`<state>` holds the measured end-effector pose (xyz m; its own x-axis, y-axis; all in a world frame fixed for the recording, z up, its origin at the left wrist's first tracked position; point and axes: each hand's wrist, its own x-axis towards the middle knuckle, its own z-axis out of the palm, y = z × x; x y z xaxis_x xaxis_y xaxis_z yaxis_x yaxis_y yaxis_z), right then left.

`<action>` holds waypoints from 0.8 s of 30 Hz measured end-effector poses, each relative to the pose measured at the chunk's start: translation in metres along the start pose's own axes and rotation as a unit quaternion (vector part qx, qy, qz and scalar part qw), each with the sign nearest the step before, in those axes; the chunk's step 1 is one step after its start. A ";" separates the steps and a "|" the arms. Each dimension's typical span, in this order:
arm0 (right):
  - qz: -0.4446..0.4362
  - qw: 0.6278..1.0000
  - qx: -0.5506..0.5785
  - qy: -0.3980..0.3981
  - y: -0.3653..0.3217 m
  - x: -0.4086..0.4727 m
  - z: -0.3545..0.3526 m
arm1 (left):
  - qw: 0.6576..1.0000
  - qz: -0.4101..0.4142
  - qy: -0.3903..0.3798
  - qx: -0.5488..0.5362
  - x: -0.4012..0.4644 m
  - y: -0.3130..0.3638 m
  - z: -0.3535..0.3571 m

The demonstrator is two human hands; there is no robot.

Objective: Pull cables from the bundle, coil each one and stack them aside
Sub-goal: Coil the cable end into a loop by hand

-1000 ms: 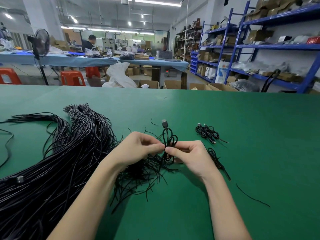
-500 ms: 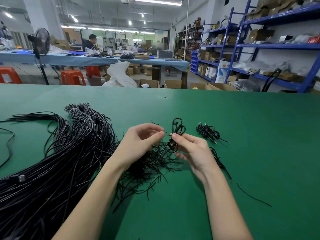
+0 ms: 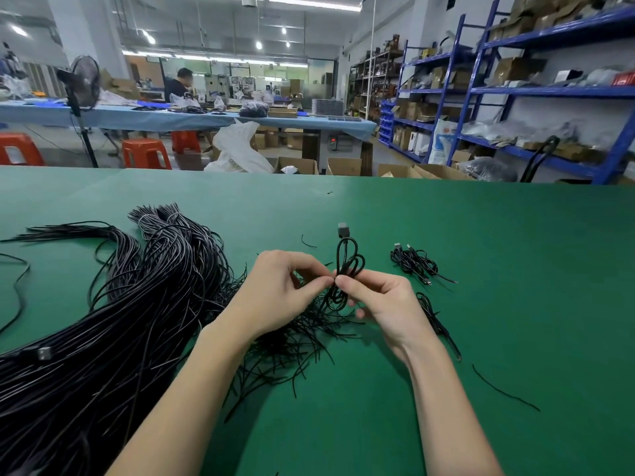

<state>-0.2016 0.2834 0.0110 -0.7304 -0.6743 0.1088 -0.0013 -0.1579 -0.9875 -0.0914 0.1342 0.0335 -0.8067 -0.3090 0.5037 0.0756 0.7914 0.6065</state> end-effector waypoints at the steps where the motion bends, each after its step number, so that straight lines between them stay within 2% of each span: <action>1: -0.007 1.000 0.011 -0.004 0.000 -0.001 0.000 | 0.999 -0.031 -0.016 -0.033 0.001 0.000 -0.001; 4: -0.018 0.999 0.027 -0.020 -0.001 -0.003 0.001 | 0.972 -0.135 -0.086 -0.171 0.002 -0.001 -0.008; 8: 0.009 0.996 0.085 -0.036 -0.001 -0.001 0.006 | 0.919 -0.204 -0.124 -0.314 0.000 -0.001 -0.009; 11: 0.036 0.990 0.120 -0.061 0.000 -0.001 0.005 | 0.819 -0.299 -0.166 -0.462 -0.001 0.001 -0.006; 12: 0.043 0.989 0.127 -0.069 0.001 -0.001 0.002 | 0.791 -0.324 -0.169 -0.490 -0.002 0.001 -0.005; 13: 0.050 0.988 0.127 -0.077 0.002 -0.002 0.000 | 0.779 -0.338 -0.174 -0.500 -0.003 0.001 -0.004; 16: 0.065 0.990 0.084 -0.095 0.003 -0.003 -0.005 | 0.760 -0.344 -0.203 -0.512 -0.005 -0.001 0.001; 20: 0.069 0.989 0.058 -0.118 0.003 -0.002 -0.009 | 0.719 -0.338 -0.243 -0.557 -0.007 -0.003 0.002; 22: 0.056 0.990 0.045 -0.123 0.001 -0.002 -0.008 | 0.711 -0.345 -0.229 -0.569 -0.006 -0.005 0.005; 24: 0.051 0.993 0.033 -0.097 -0.001 -0.001 -0.004 | 0.719 -0.355 -0.200 -0.562 -0.005 -0.006 0.007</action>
<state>-0.2039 0.2869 0.0114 -0.5796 -0.8141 0.0349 0.1155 -0.1245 -0.9855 -0.0913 0.1345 0.0229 -0.9629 -0.0694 -0.2607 -0.1951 -0.4881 0.8507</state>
